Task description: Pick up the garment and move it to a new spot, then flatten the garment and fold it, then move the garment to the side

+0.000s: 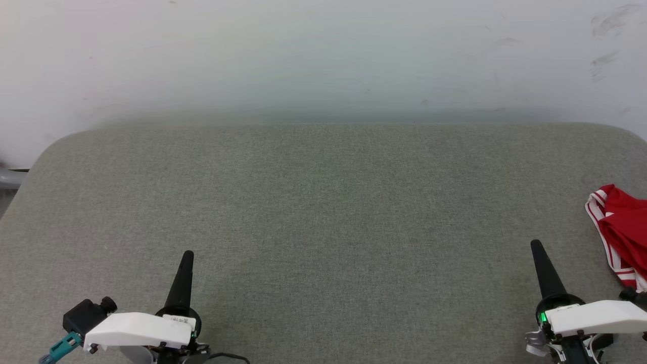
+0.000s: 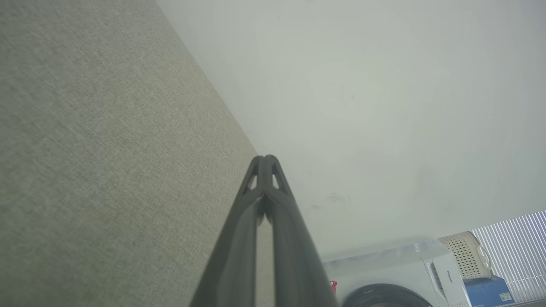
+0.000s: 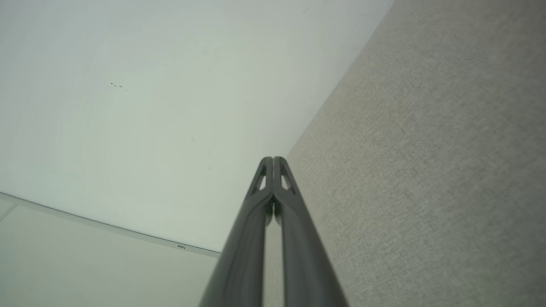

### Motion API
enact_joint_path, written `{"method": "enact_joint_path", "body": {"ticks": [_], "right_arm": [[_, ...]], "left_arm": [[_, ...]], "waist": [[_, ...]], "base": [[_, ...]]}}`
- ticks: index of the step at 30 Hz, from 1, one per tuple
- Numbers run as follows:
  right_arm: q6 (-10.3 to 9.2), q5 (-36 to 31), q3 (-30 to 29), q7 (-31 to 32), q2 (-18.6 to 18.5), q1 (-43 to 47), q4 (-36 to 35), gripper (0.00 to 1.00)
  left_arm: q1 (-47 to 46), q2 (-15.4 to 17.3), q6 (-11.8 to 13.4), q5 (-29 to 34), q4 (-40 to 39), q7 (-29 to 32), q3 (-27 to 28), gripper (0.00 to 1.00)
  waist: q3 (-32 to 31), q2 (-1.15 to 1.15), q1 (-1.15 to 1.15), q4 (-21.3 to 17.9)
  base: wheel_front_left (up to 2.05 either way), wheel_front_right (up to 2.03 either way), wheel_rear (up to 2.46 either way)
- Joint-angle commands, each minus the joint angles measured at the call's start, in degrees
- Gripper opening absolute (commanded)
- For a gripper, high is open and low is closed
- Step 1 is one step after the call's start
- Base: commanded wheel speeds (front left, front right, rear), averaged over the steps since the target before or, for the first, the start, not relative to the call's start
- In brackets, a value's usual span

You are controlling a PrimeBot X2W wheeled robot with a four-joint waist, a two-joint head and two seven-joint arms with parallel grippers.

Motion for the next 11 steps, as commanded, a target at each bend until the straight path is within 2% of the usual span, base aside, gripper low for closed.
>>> {"method": "enact_joint_path", "body": {"ticks": [1,11], "right_arm": [[0.0,1.67,-0.24,0.38,0.15,-1.38,-0.26,0.0],[-0.01,6.31,-0.65,1.7,0.28,-1.74,0.0,0.0]], "left_arm": [[-1.35,0.23,-0.18,-1.66,-0.18,0.48,0.35,0.0],[-1.95,0.2,-0.19,-6.53,0.46,1.84,1.02,0.0]], "waist": [[0.0,0.0,0.0,-0.01],[-0.01,0.0,0.0,-0.09]], "base": [[0.0,0.0,0.0],[0.0,0.0,0.0]]}}
